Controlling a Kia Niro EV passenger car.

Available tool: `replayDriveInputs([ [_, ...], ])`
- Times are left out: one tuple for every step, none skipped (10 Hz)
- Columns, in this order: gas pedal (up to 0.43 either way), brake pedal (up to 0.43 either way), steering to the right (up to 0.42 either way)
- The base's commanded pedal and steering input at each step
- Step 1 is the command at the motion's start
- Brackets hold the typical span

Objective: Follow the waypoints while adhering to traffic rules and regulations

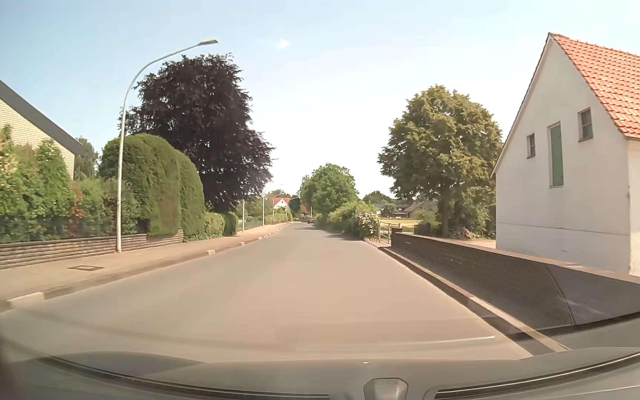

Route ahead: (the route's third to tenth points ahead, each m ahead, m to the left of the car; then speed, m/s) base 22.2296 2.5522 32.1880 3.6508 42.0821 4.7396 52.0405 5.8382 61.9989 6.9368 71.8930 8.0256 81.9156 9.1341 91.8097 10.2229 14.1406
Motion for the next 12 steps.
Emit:
replayDriveInputs([
  [0.130, 0.006, -0.009],
  [0.130, 0.006, -0.009],
  [0.130, 0.006, -0.010],
  [0.138, 0.006, -0.010],
  [0.138, 0.006, -0.010],
  [0.138, 0.006, -0.010],
  [0.138, 0.006, -0.010],
  [0.138, 0.006, -0.009],
  [0.138, 0.006, -0.010],
  [0.138, 0.006, -0.010],
  [0.150, 0.006, -0.010],
  [0.150, 0.006, -0.009],
])
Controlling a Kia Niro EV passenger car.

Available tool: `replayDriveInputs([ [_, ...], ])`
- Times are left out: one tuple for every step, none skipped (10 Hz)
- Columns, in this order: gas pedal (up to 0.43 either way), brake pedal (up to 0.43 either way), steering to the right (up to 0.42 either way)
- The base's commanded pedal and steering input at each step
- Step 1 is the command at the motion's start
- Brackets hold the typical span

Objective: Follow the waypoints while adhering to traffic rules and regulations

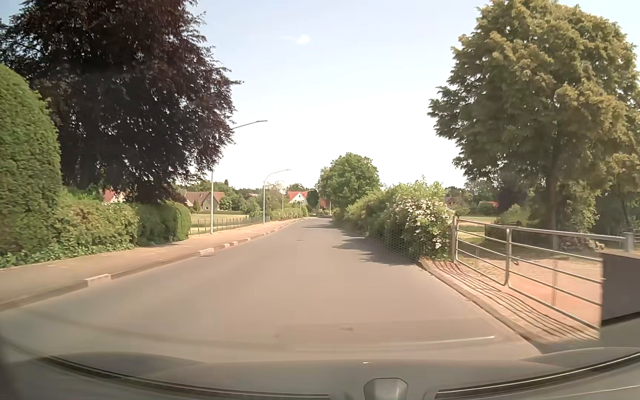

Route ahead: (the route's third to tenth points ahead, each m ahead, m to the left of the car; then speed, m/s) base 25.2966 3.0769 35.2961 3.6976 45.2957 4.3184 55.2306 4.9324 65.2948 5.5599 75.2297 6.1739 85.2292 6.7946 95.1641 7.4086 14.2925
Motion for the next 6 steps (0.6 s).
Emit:
replayDriveInputs([
  [0.169, 0.006, -0.009],
  [0.169, 0.006, -0.009],
  [0.169, 0.006, -0.009],
  [0.169, 0.006, -0.008],
  [0.169, 0.006, -0.007],
  [0.169, 0.006, -0.005],
])
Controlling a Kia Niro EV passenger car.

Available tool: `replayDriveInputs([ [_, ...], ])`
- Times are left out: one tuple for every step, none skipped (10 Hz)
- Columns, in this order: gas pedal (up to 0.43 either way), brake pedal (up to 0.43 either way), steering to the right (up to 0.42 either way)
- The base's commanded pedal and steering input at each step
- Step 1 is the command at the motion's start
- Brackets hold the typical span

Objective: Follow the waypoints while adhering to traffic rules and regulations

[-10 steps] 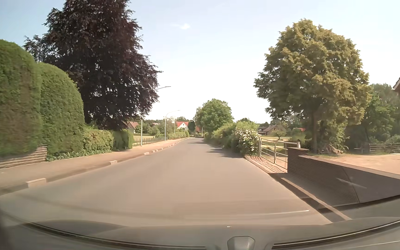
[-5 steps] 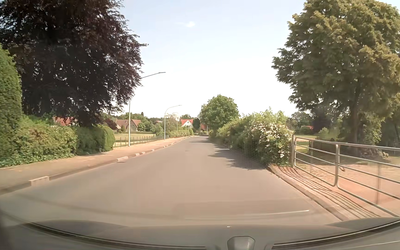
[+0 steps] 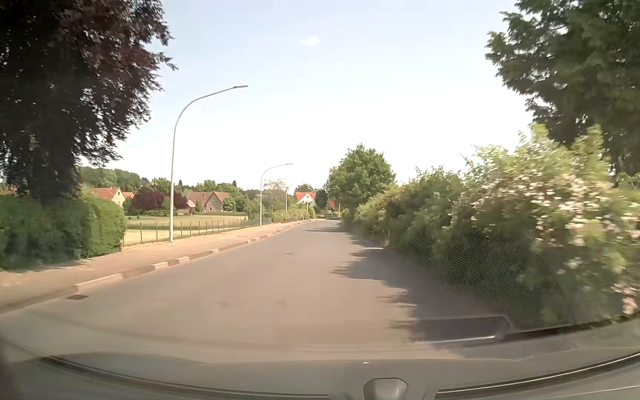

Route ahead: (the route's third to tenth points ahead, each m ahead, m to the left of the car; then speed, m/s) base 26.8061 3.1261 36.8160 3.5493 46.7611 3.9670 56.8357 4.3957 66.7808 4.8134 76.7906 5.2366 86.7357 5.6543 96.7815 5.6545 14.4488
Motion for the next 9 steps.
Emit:
replayDriveInputs([
  [0.169, 0.006, -0.005],
  [0.169, 0.006, -0.005],
  [0.157, 0.006, -0.005],
  [0.157, 0.006, -0.005],
  [0.157, 0.006, -0.005],
  [0.157, 0.006, -0.005],
  [0.157, 0.006, -0.005],
  [0.150, 0.006, -0.005],
  [0.150, 0.006, -0.005],
])
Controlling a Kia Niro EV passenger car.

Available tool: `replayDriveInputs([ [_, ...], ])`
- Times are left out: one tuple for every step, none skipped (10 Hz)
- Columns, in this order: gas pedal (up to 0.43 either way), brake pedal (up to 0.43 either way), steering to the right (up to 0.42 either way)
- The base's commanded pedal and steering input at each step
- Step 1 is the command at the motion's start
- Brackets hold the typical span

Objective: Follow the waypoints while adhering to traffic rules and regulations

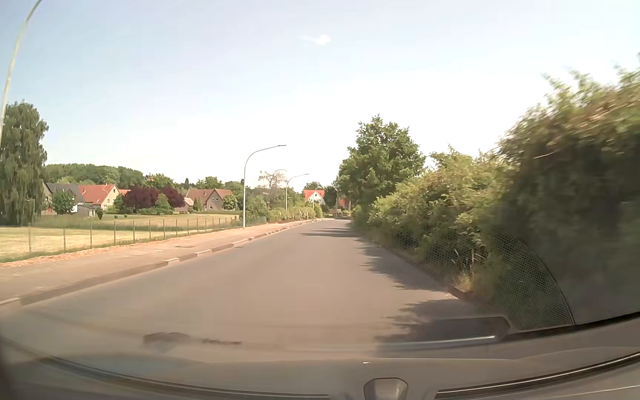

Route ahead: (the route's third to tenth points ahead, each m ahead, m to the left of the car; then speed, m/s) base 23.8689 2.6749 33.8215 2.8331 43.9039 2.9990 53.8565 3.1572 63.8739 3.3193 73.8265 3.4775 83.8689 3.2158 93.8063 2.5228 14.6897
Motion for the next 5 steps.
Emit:
replayDriveInputs([
  [0.150, 0.006, -0.005],
  [0.150, 0.006, -0.005],
  [0.138, 0.006, -0.005],
  [0.130, 0.006, -0.005],
  [0.118, 0.006, -0.005],
])
